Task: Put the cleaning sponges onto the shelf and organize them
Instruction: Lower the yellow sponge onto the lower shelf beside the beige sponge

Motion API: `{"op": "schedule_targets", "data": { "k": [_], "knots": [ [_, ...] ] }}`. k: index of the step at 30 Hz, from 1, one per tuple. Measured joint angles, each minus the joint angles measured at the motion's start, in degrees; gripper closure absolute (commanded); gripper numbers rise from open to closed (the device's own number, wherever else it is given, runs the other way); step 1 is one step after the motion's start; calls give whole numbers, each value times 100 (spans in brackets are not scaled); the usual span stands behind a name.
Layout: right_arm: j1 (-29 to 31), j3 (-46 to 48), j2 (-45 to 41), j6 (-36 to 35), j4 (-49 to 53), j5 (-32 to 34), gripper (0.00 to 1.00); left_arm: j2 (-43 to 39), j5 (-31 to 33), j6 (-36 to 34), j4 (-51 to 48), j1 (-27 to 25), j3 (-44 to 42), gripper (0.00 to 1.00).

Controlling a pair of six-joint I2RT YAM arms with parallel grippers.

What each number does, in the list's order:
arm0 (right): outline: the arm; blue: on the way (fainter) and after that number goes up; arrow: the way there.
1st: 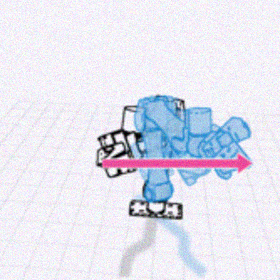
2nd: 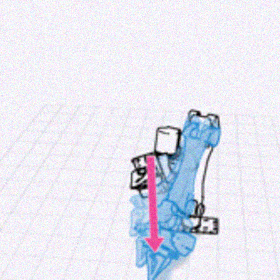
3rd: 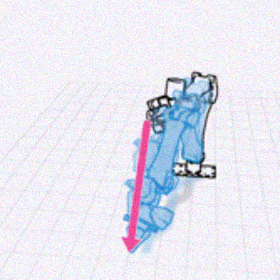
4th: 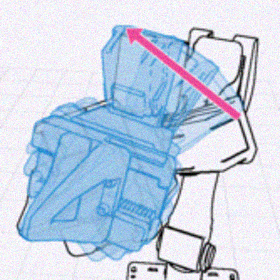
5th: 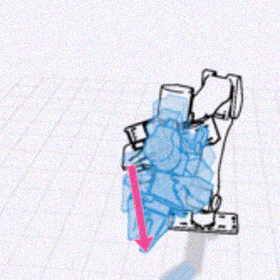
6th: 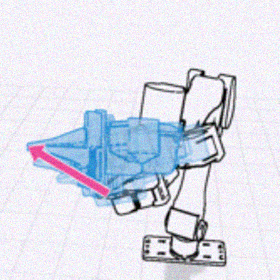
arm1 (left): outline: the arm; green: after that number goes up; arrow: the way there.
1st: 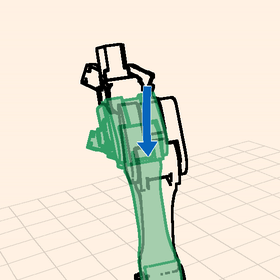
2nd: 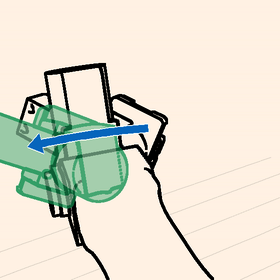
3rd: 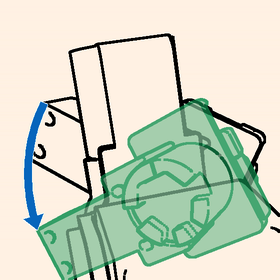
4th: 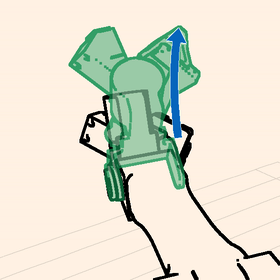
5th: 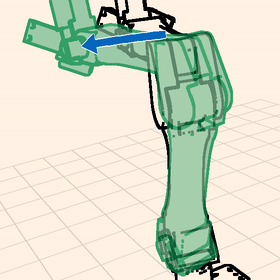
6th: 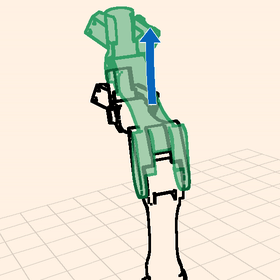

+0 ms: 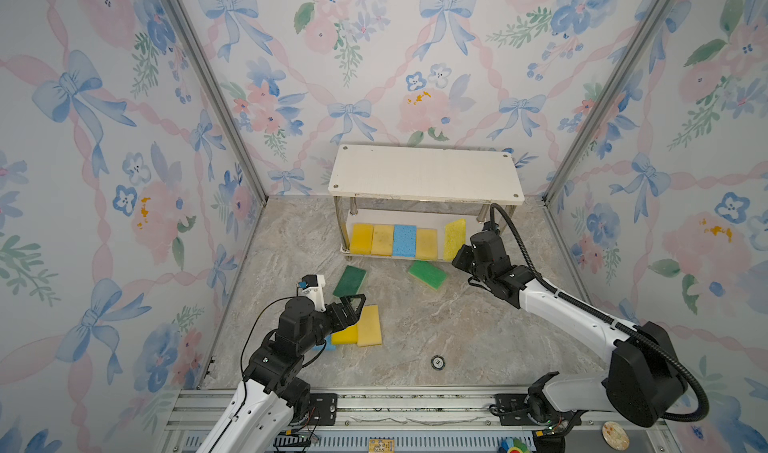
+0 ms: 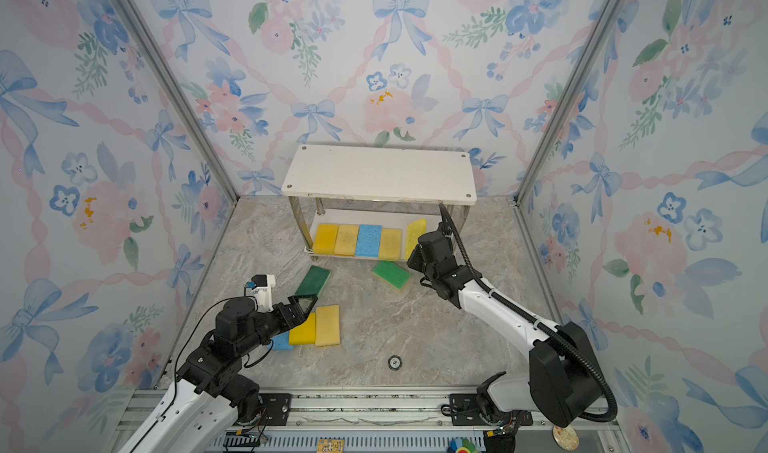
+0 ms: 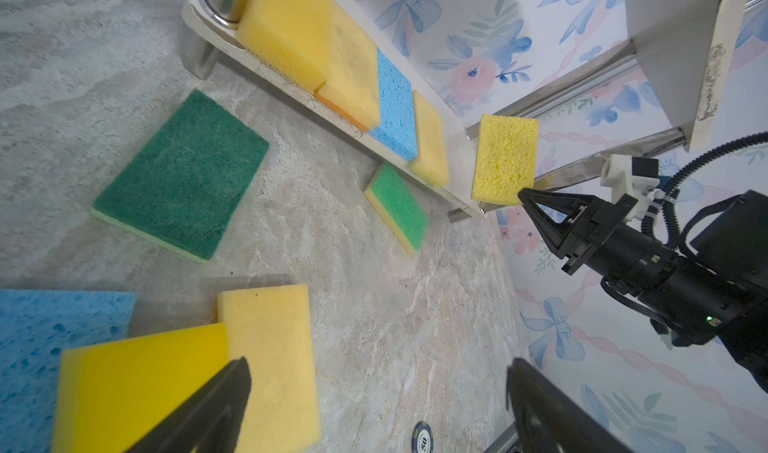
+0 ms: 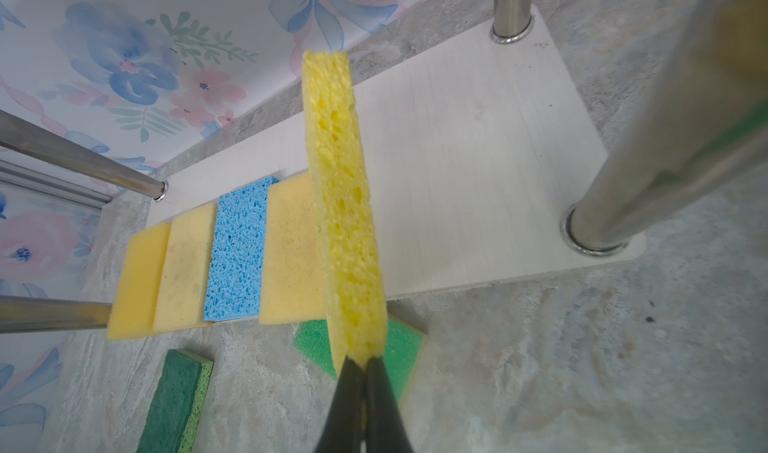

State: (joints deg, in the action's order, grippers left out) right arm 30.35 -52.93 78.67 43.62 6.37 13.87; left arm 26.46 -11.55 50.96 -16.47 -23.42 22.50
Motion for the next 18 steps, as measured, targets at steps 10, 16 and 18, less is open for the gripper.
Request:
{"op": "schedule_targets", "data": {
  "k": [10, 16, 18],
  "knots": [
    [-103, -4, 170, -39, -15, -162, 100, 0, 0, 0, 0, 0, 0, 2],
    [-192, -70, 356, -39, -74, -280, 100, 2, -2, 0, 0, 0, 0, 2],
    [-229, -83, 413, -42, -107, -313, 100, 2, -2, 0, 0, 0, 0, 2]
  ]
}}
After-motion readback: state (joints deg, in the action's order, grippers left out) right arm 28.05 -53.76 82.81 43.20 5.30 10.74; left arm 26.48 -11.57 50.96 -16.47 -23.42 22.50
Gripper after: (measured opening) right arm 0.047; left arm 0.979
